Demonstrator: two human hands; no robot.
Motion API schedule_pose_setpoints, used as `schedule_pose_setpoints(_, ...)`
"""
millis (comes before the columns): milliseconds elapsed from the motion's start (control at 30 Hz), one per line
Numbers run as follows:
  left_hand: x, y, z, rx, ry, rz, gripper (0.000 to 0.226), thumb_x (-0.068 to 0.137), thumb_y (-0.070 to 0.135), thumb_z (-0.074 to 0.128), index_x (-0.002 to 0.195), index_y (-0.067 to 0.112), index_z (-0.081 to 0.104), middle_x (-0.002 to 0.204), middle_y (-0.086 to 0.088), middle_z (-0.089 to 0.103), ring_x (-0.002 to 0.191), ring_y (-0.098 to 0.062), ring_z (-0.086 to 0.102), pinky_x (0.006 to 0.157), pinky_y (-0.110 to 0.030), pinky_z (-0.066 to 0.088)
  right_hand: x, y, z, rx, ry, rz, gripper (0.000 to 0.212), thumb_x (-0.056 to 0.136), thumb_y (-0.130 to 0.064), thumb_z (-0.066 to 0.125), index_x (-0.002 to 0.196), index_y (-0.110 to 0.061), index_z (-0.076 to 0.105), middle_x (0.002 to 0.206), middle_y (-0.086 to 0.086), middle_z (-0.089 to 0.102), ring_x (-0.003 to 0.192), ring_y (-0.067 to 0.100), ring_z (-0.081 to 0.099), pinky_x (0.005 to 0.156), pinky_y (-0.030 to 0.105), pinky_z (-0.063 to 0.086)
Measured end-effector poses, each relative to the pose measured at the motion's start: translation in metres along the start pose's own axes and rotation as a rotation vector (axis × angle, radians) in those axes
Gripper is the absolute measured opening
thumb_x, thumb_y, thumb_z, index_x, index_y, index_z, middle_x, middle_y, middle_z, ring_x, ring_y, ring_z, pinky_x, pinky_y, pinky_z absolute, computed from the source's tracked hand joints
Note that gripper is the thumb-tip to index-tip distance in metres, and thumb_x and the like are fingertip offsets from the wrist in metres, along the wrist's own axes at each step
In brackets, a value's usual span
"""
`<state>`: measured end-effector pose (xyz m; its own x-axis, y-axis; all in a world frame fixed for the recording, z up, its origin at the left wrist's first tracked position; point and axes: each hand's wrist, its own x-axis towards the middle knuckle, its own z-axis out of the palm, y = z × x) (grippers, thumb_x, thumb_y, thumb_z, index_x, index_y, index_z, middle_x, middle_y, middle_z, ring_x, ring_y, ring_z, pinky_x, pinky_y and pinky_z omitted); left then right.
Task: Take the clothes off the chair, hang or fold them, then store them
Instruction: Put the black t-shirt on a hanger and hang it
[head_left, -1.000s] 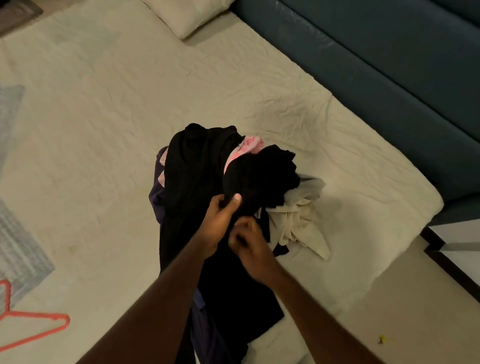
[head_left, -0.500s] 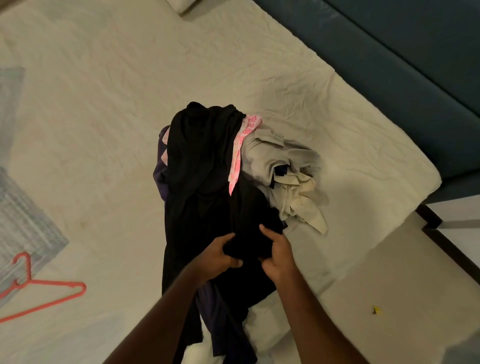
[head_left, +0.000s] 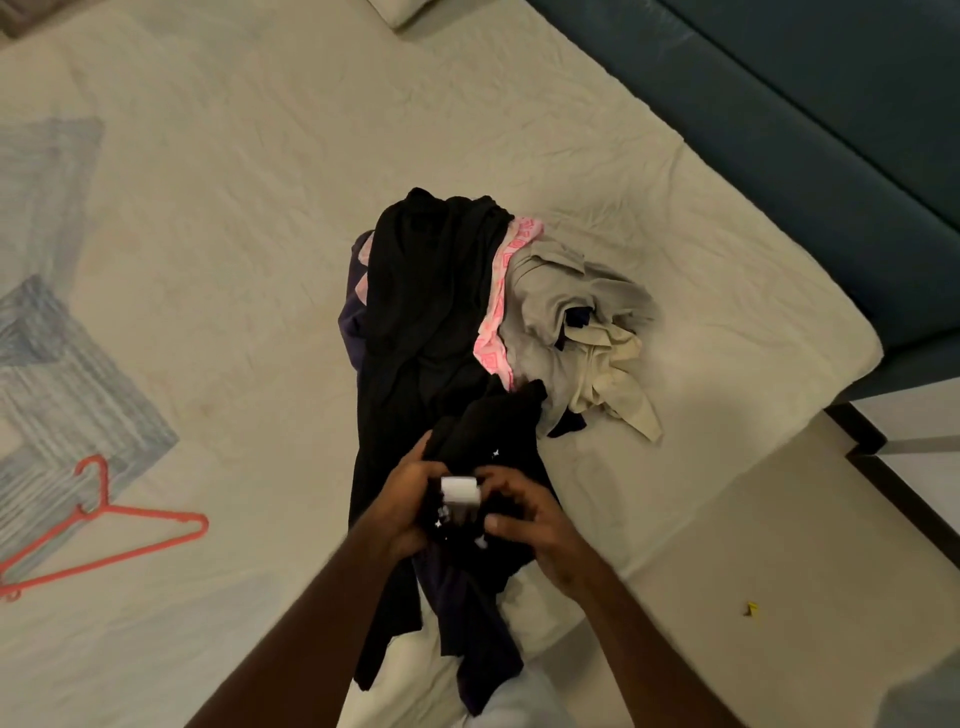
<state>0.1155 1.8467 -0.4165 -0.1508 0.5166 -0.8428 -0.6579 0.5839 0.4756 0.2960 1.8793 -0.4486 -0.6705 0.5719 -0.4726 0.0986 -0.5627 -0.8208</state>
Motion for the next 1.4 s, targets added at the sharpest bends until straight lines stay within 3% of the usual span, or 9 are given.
schedule_pose_setpoints(200, -0.039, -0.005, -0.029, -0.358, -0.132, 0.009, 0.049, 0.074, 0.014, 0.037, 0.104, -0.001, 0.073, 0.09, -0.018, 0.072, 0.078, -0.033, 0.072, 0.072, -0.039, 0.062, -0.021, 0.014, 0.018, 0.073, 0.101, 0.106, 0.102, 0.06, -0.015, 0.092, 0.147, -0.03, 0.04, 0.137, 0.006, 0.057, 0.122, 0.024, 0.063, 0.091, 0.037, 0.056)
schedule_pose_setpoints(400, -0.095, 0.001, -0.061, -0.43, -0.153, 0.172, 0.036, 0.07, 0.019, 0.038, 0.063, 0.006, 0.071, 0.061, -0.011, 0.064, 0.051, -0.025, 0.066, 0.05, -0.027, 0.057, -0.072, 0.025, 0.076, -0.149, 0.062, 0.044, 0.047, 0.069, 0.012, 0.085, 0.103, -0.014, 0.066, 0.092, -0.013, 0.078, 0.094, 0.002, 0.072, 0.079, 0.017, 0.055)
schedule_pose_setpoints(533, -0.106, -0.004, -0.104, -0.309, -0.089, 0.31, 0.053, 0.081, 0.001, 0.037, 0.127, 0.011, 0.063, 0.104, -0.016, 0.072, 0.095, -0.033, 0.071, 0.08, -0.043, 0.06, -0.092, 0.043, 0.102, -0.101, 0.241, -0.029, 0.064, 0.062, -0.004, 0.095, 0.118, -0.007, 0.065, 0.109, 0.002, 0.076, 0.112, 0.021, 0.07, 0.093, 0.033, 0.058)
schedule_pose_setpoints(667, -0.12, -0.02, -0.171, 0.552, 0.299, 0.49, 0.063, 0.084, -0.001, 0.065, 0.14, 0.014, 0.041, 0.124, -0.012, 0.063, 0.108, -0.031, 0.064, 0.087, -0.043, 0.057, -0.115, 0.035, 0.128, -0.022, 0.404, -0.09, 0.07, 0.067, -0.02, 0.096, 0.127, -0.003, 0.064, 0.12, 0.018, 0.071, 0.114, 0.034, 0.068, 0.099, 0.05, 0.056)
schedule_pose_setpoints(767, -0.143, -0.043, -0.202, 0.803, 0.375, 0.477, 0.07, 0.083, 0.013, 0.08, 0.14, 0.012, 0.038, 0.119, -0.006, 0.059, 0.106, -0.028, 0.062, 0.093, -0.042, 0.054, -0.123, 0.03, 0.162, -0.084, 0.38, -0.132, 0.064, 0.069, -0.032, 0.093, 0.124, -0.013, 0.067, 0.115, 0.01, 0.073, 0.11, 0.026, 0.07, 0.096, 0.046, 0.058)
schedule_pose_setpoints(867, -0.169, -0.067, -0.199, 0.891, 0.054, 0.573, 0.03, 0.092, 0.036, 0.073, 0.117, 0.022, 0.066, 0.109, 0.005, 0.07, 0.103, -0.017, 0.068, 0.094, -0.039, 0.056, -0.134, 0.032, 0.201, -0.144, 0.346, -0.115, 0.059, 0.075, -0.034, 0.088, 0.125, -0.032, 0.058, 0.118, -0.003, 0.068, 0.111, 0.011, 0.067, 0.093, 0.032, 0.058)
schedule_pose_setpoints(967, -0.19, -0.09, -0.189, 0.889, -0.29, 0.488, 0.034, 0.089, 0.042, 0.075, 0.118, 0.025, 0.069, 0.108, 0.003, 0.075, 0.101, -0.011, 0.072, 0.087, -0.03, 0.059, -0.143, 0.038, 0.226, -0.117, 0.311, -0.032, 0.061, 0.076, -0.057, 0.079, 0.129, -0.038, 0.054, 0.125, -0.003, 0.065, 0.117, 0.018, 0.065, 0.098, 0.042, 0.057)
schedule_pose_setpoints(1267, -0.217, -0.093, -0.239, 0.56, 0.017, 0.637, 0.025, 0.107, 0.016, 0.043, 0.11, 0.025, 0.066, 0.101, 0.004, 0.071, 0.092, -0.012, 0.065, 0.082, -0.038, 0.052, -0.167, 0.024, 0.219, 0.025, 0.509, -0.074, 0.133, 0.05, -0.096, 0.064, 0.155, -0.019, 0.037, 0.151, 0.003, 0.05, 0.136, 0.022, 0.05, 0.116, 0.045, 0.042)
schedule_pose_setpoints(1400, -0.236, -0.074, -0.249, 0.533, 0.017, 0.688, 0.023, 0.109, 0.017, 0.039, 0.09, 0.013, 0.053, 0.091, -0.011, 0.062, 0.08, -0.008, 0.058, 0.069, -0.017, 0.045, -0.176, 0.005, 0.222, -0.007, 0.493, -0.121, 0.116, 0.06, -0.087, 0.066, 0.151, -0.019, 0.042, 0.144, 0.001, 0.056, 0.13, 0.021, 0.056, 0.113, 0.046, 0.046)
